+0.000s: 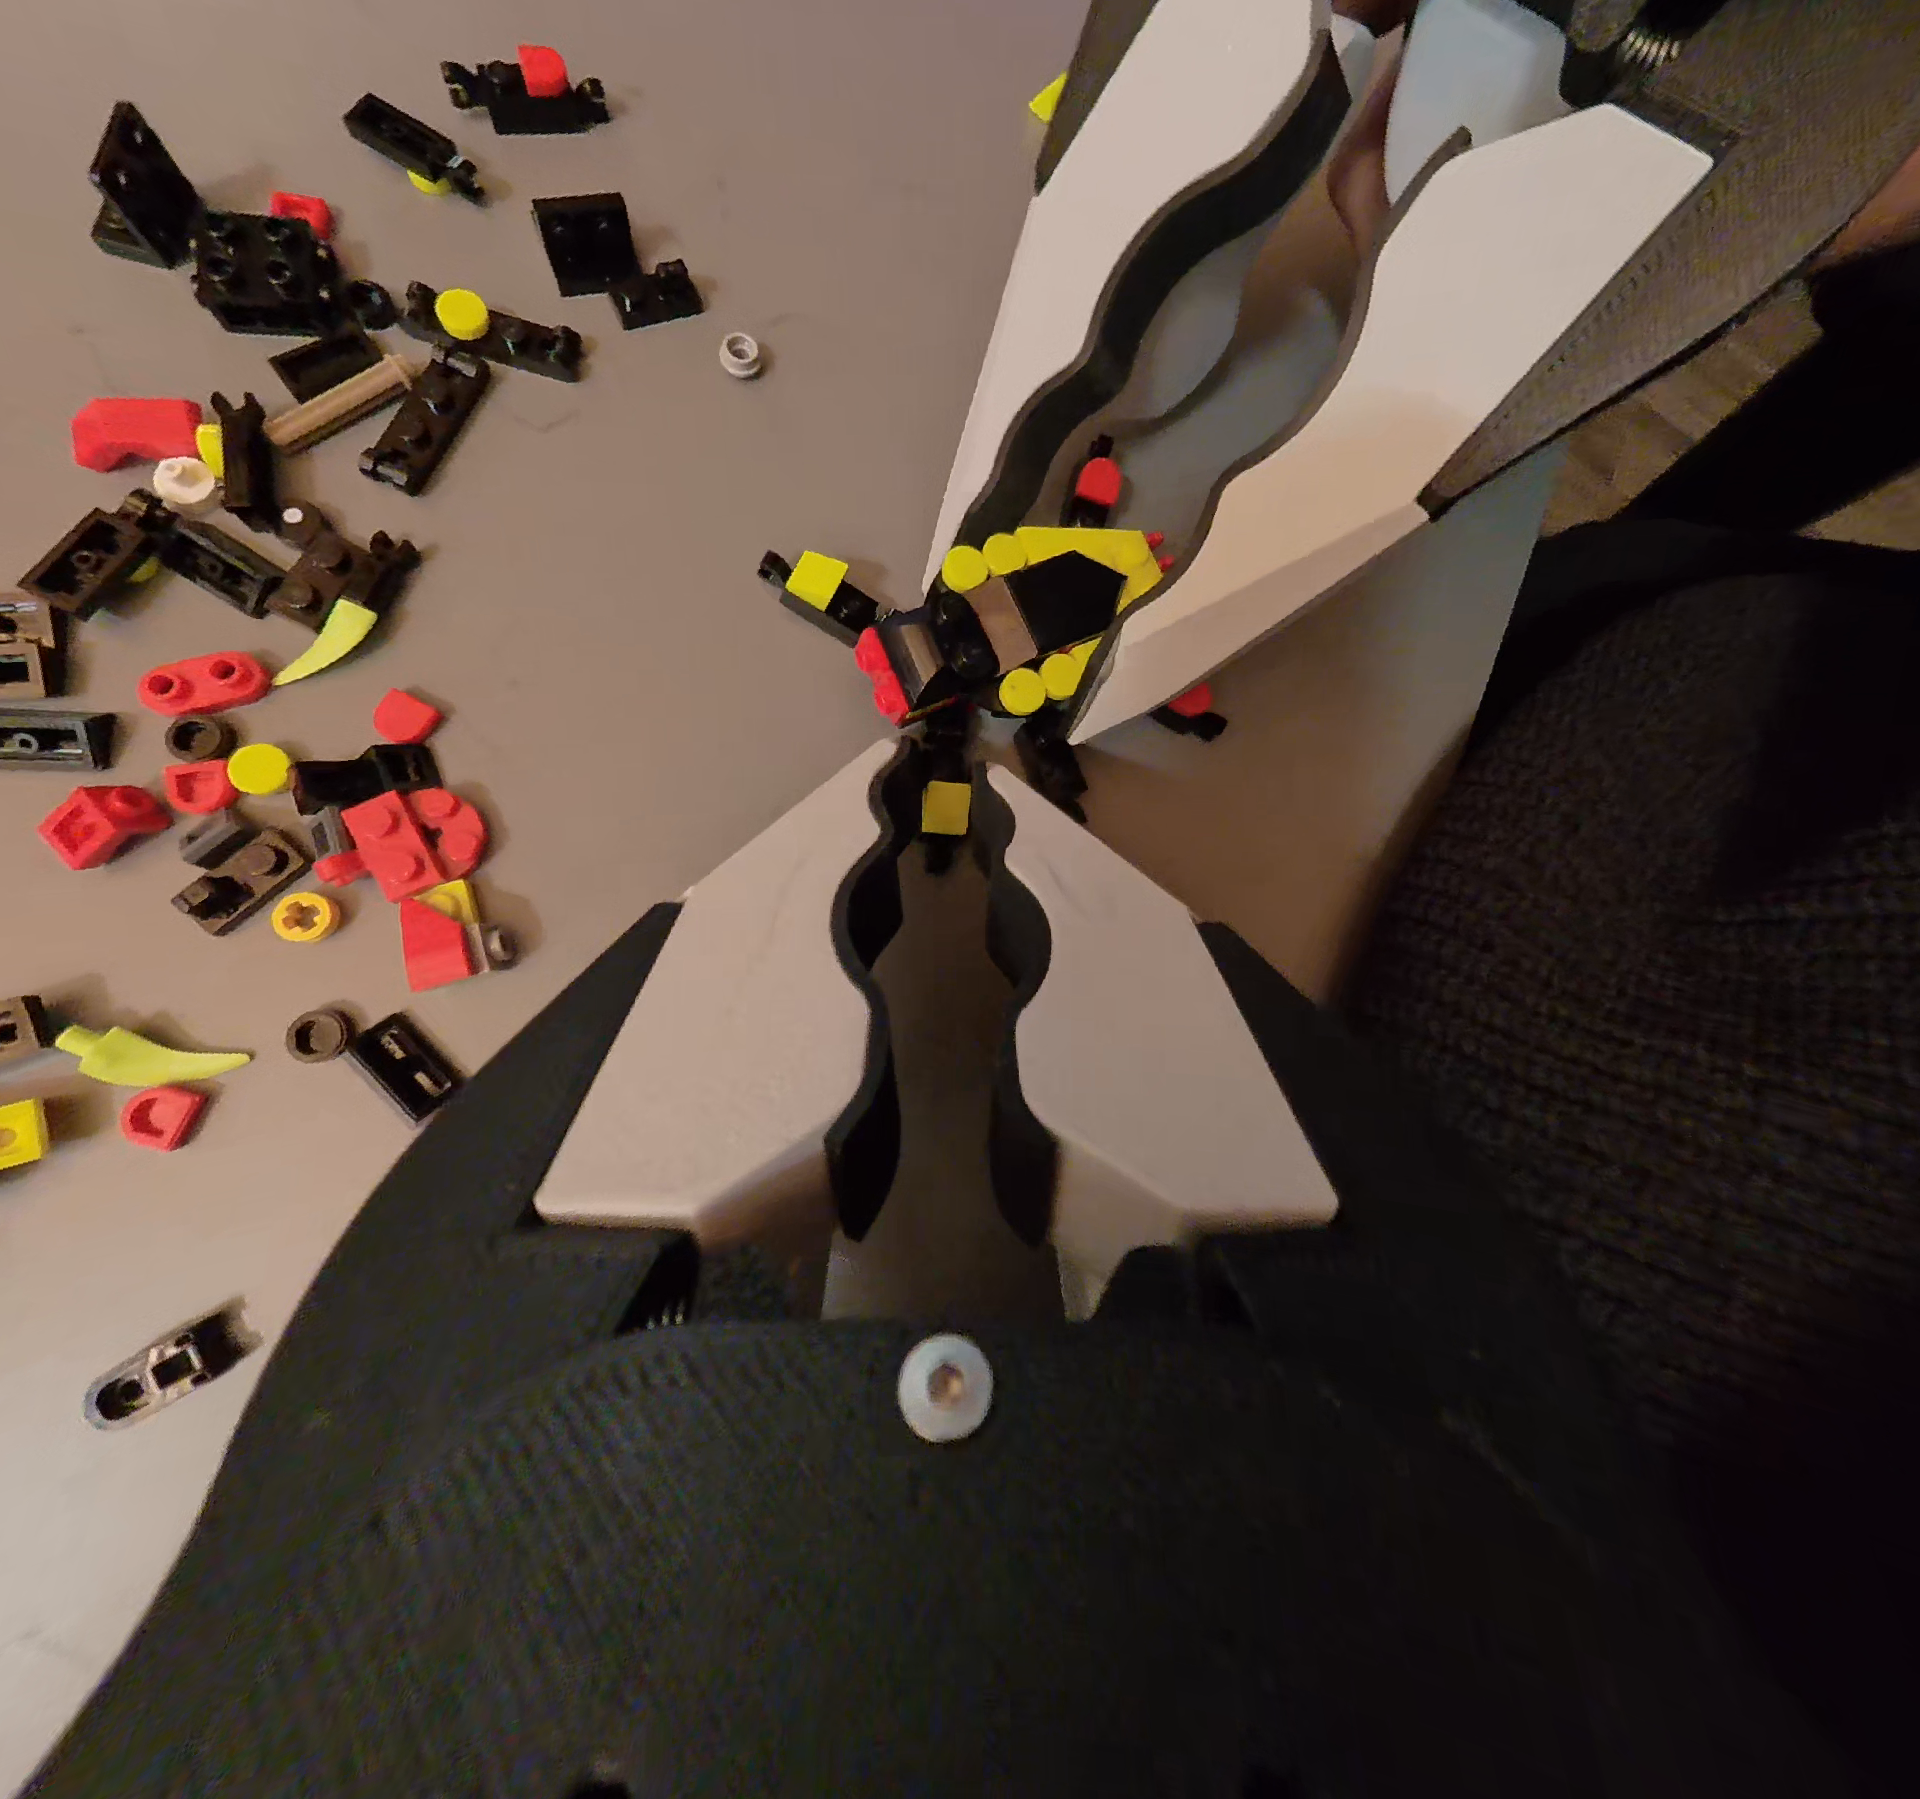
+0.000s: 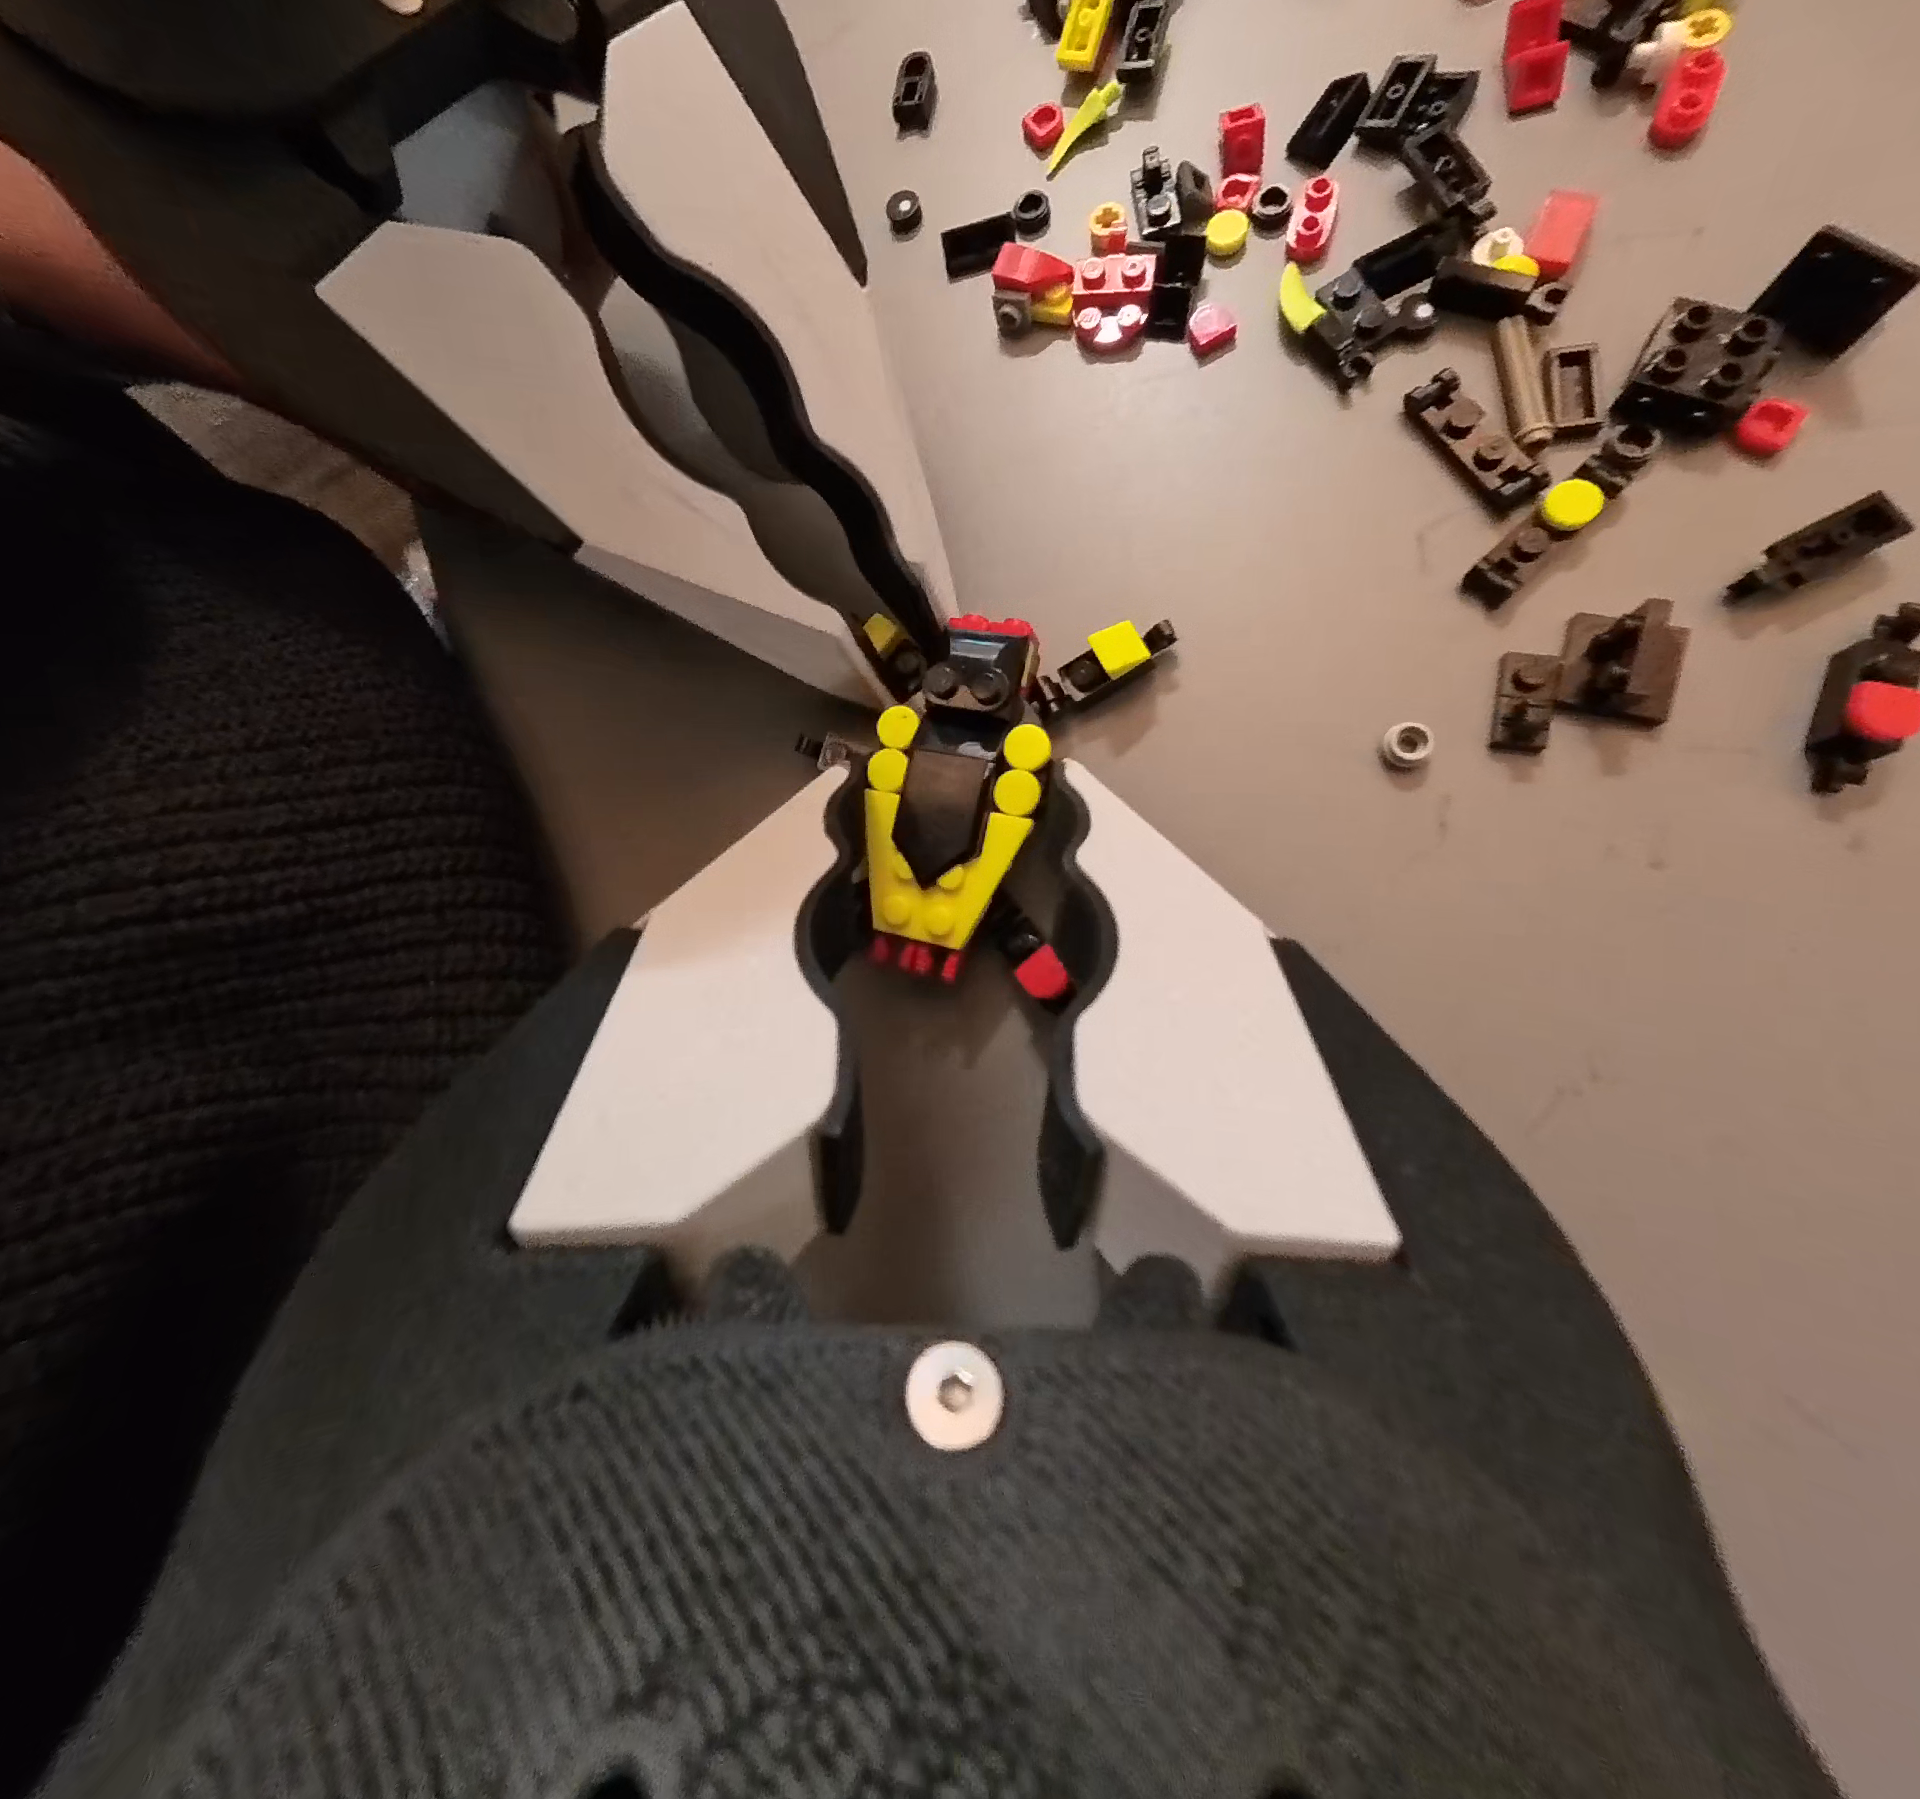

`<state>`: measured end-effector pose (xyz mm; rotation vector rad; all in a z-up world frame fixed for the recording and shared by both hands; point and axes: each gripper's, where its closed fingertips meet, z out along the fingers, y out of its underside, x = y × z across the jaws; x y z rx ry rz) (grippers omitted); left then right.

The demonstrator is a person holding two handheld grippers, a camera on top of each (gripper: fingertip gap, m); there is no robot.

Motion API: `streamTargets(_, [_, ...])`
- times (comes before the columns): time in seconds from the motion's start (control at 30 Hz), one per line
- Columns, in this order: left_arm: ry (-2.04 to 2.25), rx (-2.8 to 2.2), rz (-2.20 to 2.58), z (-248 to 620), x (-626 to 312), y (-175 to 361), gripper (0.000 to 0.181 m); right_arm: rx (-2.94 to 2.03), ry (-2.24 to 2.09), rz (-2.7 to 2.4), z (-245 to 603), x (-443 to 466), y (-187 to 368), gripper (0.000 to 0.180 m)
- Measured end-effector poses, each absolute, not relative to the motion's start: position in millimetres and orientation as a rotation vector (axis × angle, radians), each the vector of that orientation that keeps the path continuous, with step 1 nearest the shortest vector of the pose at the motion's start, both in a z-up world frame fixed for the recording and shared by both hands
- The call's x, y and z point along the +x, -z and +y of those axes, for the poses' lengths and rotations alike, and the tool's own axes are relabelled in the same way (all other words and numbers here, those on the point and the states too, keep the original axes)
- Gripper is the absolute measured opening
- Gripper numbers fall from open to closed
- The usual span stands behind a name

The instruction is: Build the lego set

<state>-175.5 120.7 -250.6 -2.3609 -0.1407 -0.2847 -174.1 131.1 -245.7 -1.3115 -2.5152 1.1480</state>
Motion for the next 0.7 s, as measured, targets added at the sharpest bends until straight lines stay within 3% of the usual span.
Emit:
streamTargets(0.03, [0.288,-2.363,-0.127,121,-175,251,0.007,-1.304,-1.155,-2.525,131,-173,246,0.033])
streamTargets(0.7, [0.357,-2.378,-0.113,117,-172,251,0.005,-1.453,-1.359,-2.491,138,-171,233,0.033])
